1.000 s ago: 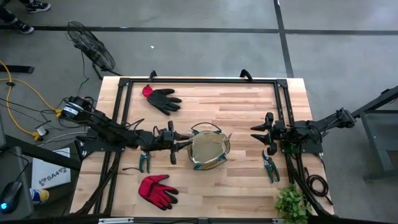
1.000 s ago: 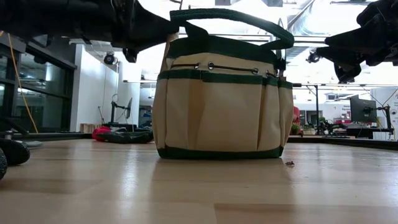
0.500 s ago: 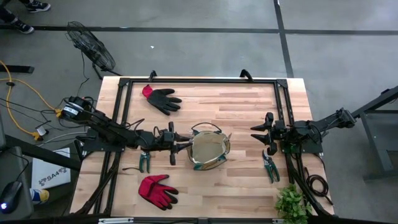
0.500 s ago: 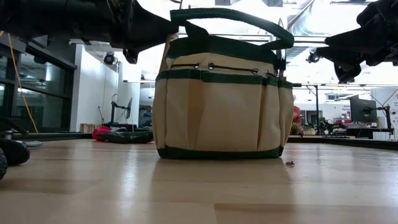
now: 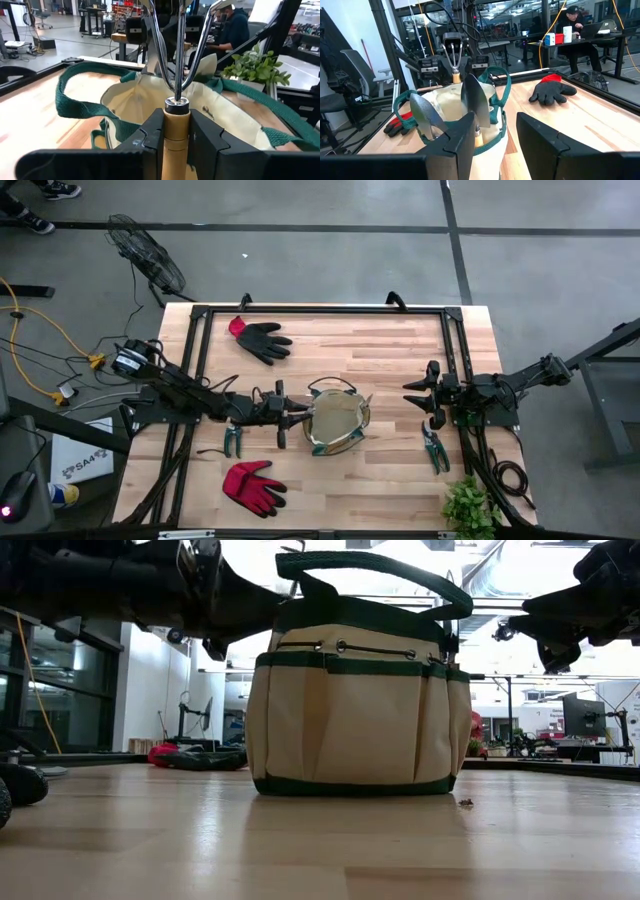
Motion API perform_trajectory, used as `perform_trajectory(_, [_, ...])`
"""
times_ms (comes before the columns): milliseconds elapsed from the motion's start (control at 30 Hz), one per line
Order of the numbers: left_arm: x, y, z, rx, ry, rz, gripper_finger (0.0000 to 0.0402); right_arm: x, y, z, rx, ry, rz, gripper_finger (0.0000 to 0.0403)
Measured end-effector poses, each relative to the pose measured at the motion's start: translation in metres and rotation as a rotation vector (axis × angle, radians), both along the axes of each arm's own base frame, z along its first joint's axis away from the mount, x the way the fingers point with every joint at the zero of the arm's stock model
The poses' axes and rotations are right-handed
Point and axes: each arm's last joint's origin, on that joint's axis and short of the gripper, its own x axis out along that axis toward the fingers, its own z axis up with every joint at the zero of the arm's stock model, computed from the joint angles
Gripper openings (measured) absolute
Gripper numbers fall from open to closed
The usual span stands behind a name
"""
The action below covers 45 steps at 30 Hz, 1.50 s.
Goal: Pick & Place Garden tools in Gardening bag
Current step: Put the brown hand rake into the gardening bag
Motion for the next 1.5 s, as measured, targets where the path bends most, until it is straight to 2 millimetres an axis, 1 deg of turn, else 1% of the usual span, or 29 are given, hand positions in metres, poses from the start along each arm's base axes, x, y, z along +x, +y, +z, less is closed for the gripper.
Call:
perform_trajectory(400, [0.001, 0.000, -0.008, 0.015, 0.048, 0.002, 0.0059, 0.000, 0.000, 0.000, 0.000, 0.000, 0.000, 0.0137])
perform_trajectory(567, [0.001, 0.000, -0.010, 0.015, 0.071, 0.009, 0.0077, 0.000, 0.000, 0.000, 0.000, 0.000, 0.000, 0.0137])
perform_trajectory(700, [0.001, 0.000, -0.010, 0.016, 0.071, 0.013, 0.0082, 0.000, 0.000, 0.000, 0.000, 0.000, 0.000, 0.0137])
perform_trajectory(1033, [0.000, 0.000, -0.018, 0.039, 0.146, -0.014, 0.0086, 0.000, 0.000, 0.000, 0.000, 0.000, 0.000, 0.0137])
perform_trajectory(1500, [-0.001, 0.000, -0.024, 0.059, 0.208, -0.021, 0.0088, 0.000, 0.000, 0.000, 0.000, 0.000, 0.000, 0.0137])
